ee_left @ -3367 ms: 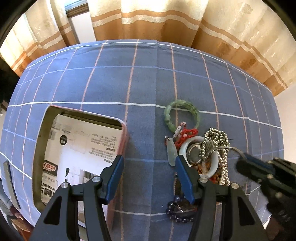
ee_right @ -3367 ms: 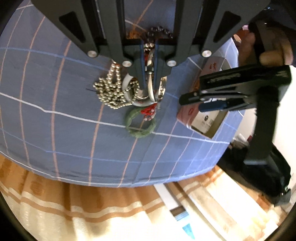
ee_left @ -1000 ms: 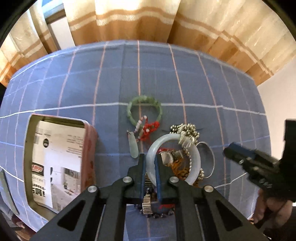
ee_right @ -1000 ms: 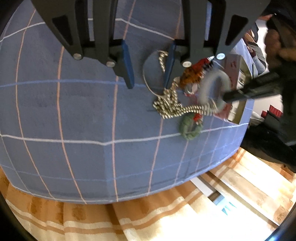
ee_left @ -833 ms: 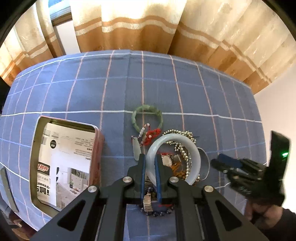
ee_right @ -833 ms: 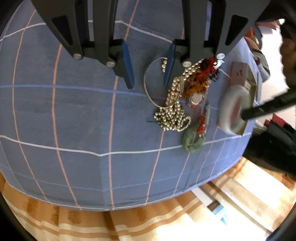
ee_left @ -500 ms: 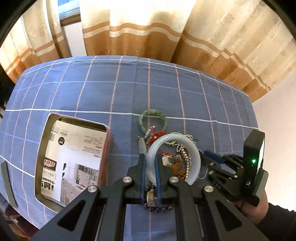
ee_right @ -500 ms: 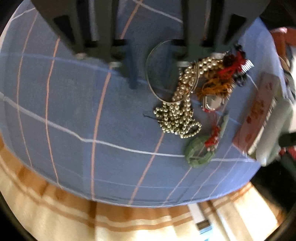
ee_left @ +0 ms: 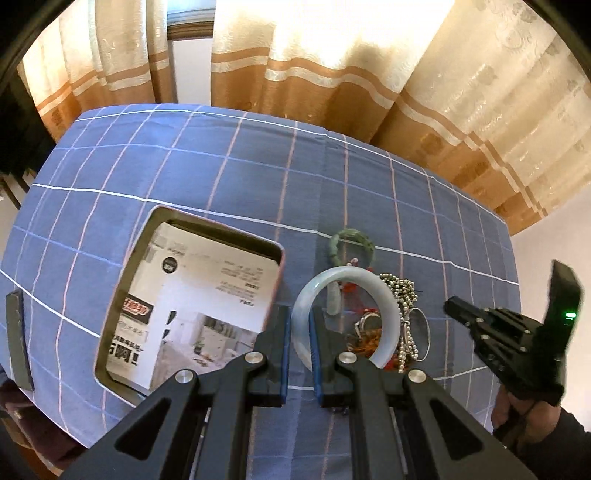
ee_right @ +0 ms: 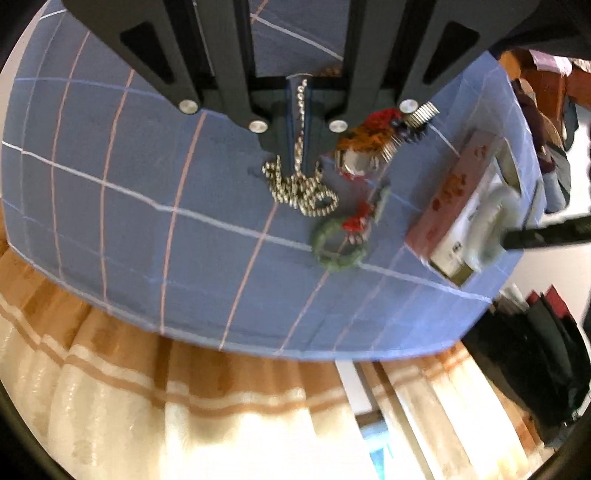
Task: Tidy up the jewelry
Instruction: 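Hold the white bangle in the left gripper while the right gripper reaches the silver hoop bracelet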
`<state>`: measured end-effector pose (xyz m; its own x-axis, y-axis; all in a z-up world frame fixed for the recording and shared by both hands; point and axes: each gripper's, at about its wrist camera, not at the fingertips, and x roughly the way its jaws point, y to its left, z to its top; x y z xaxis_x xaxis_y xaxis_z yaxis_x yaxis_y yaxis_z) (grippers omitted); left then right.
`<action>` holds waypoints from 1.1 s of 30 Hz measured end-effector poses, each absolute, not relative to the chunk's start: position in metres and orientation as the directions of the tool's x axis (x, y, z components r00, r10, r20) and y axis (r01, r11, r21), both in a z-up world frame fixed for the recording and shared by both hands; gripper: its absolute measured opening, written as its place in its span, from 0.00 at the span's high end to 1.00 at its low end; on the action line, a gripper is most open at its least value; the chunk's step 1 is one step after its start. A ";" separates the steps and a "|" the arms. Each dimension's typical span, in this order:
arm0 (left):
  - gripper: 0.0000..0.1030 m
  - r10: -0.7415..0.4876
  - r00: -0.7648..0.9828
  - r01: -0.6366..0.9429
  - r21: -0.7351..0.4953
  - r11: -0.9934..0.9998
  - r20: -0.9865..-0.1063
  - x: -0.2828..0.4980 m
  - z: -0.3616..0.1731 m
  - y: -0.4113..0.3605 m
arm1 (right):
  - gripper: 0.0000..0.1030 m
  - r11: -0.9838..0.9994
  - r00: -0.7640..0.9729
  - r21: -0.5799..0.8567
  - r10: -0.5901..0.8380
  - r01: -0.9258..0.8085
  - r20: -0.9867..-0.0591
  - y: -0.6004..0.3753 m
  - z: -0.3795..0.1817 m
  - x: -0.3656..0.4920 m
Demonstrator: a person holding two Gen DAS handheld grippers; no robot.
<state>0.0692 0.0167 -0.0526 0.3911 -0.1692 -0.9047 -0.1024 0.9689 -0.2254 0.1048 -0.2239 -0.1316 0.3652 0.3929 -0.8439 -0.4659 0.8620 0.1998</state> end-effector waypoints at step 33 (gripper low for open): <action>0.92 -0.182 0.411 -0.141 -0.260 0.955 -0.893 0.051 -0.052 0.051 | 0.93 0.841 0.364 0.228 0.436 -0.491 -0.823 -0.196 -0.104 0.081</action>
<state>0.0507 0.0513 -0.0524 0.4113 -0.1822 -0.8931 -0.1414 0.9552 -0.2600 0.0812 -0.1962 -0.1040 0.3636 0.4356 -0.8234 -0.4907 0.8409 0.2282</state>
